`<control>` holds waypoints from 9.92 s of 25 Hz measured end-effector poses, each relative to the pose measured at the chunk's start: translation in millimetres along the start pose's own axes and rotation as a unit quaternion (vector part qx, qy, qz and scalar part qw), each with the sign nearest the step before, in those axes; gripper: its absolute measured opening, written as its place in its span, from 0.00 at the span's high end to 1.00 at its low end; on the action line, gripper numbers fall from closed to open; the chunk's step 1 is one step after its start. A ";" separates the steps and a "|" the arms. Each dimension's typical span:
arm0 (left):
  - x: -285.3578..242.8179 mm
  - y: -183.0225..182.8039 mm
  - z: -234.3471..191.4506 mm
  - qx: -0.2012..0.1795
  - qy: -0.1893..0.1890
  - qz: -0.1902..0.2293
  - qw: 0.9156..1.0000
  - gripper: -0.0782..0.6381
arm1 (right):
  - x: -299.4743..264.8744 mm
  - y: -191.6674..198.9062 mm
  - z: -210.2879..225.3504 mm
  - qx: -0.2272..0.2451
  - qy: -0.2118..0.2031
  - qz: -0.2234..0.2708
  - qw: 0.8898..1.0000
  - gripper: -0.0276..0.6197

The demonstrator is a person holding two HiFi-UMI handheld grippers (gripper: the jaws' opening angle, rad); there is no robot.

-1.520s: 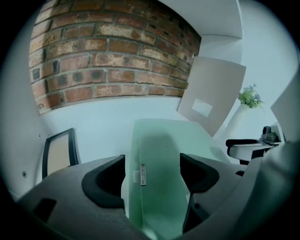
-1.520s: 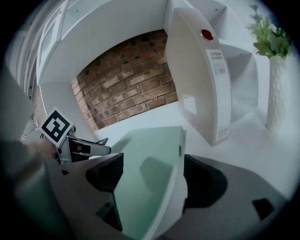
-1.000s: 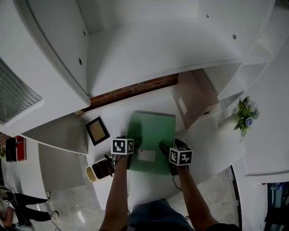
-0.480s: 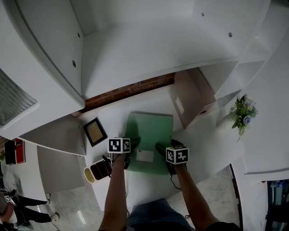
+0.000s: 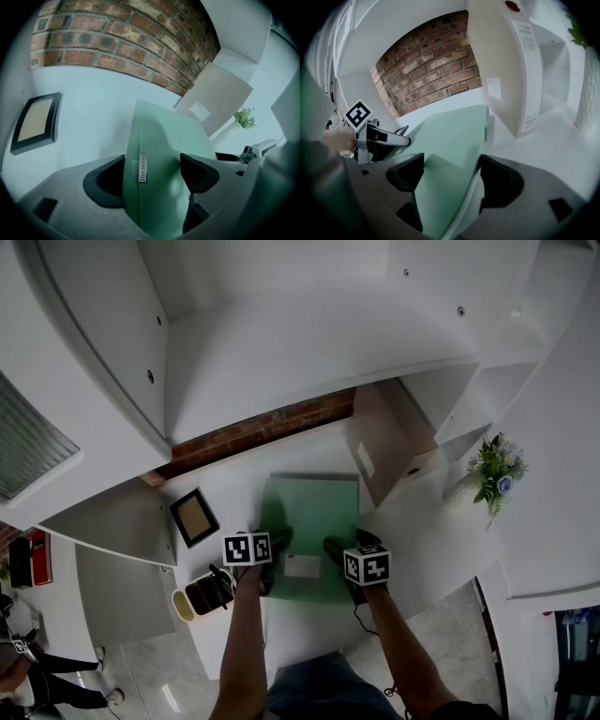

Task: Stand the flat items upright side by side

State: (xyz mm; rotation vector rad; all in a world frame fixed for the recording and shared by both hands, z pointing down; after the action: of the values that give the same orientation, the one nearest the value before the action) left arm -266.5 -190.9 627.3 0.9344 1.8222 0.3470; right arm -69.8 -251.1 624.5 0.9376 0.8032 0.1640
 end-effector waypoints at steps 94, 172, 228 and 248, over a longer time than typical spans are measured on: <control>117.1 20.3 133.4 -0.242 0.092 0.396 0.881 0.40 | 190.4 -31.1 -2.7 0.283 0.077 0.345 0.892 0.38; 161.5 28.7 128.8 -0.214 0.039 0.345 0.913 0.40 | 49.1 -184.3 -0.7 0.199 0.110 0.329 0.916 0.75; 183.1 33.0 215.3 -0.303 0.185 0.344 0.870 0.83 | 291.3 -63.5 -54.7 0.138 0.103 0.400 0.900 0.96; 178.6 45.0 238.6 -0.323 0.211 0.321 0.865 0.88 | 316.4 -25.2 -56.8 0.104 0.124 0.387 0.908 0.96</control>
State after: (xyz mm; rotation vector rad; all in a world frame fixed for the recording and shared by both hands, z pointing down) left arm -69.9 -72.5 431.9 0.9883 1.5225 1.5830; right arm 109.7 -85.1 414.2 1.4256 0.6459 0.9206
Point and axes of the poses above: the fingertips, and each gripper's own axes: x backward along the fingers, z to its right, y out of its underside, the point moved 4 cm from there along x, backward along the fingers, and after that the axes turned 8 degrees about z, right-handed, at the moved point
